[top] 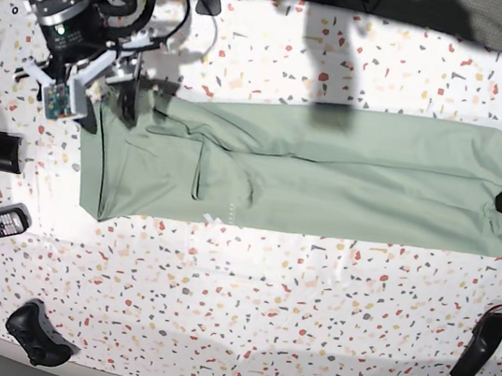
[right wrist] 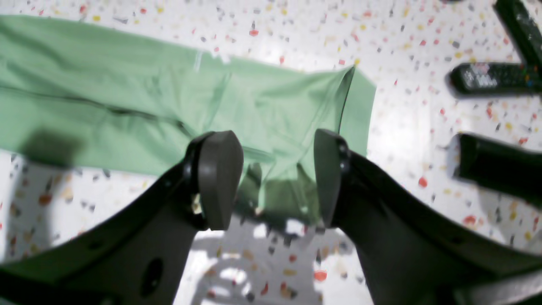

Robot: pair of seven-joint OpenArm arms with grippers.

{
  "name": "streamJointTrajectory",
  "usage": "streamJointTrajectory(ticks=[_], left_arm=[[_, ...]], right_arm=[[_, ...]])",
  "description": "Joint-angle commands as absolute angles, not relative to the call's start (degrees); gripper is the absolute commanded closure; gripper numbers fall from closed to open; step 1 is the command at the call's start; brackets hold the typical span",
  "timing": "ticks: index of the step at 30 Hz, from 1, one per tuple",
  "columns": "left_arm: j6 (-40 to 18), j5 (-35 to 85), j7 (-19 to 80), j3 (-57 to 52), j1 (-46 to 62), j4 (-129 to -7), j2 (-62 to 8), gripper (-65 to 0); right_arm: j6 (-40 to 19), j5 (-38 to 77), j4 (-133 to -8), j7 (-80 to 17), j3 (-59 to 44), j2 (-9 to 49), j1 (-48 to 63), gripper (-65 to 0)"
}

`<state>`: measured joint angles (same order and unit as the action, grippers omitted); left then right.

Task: Fold the T-shirt properly
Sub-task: 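Grasp the strip end with the left gripper and fold it toward the right gripper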

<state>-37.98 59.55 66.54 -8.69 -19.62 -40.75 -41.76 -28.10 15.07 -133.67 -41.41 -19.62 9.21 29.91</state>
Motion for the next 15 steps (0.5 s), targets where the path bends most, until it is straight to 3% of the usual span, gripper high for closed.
streamJointTrajectory(ticks=[1,7,11,15], left_arm=[[-38.4,60.7,66.3,-9.1,-20.9,-42.8,-43.4,0.0],[-38.4,62.0,70.0,-9.1,-20.9,-51.1,-41.7,0.0],[-34.8,62.0,78.0,-9.1,-20.9,-58.3,-38.1,0.0],[-34.3,62.0,78.6,-9.1,-19.9,-65.8,-33.4,0.0]], right_arm=[[-28.1,15.7,-134.8,-40.2,-19.8,9.5,29.3,-29.0],[-28.1,15.6,-134.8,-40.4,-19.8,9.5,28.3,-29.0],[-28.1,15.6,-134.8,-40.4,-19.8,9.5,28.3,-29.0],[-28.1,15.6,-134.8,-40.5,-19.8,9.5,28.3,-29.0]])
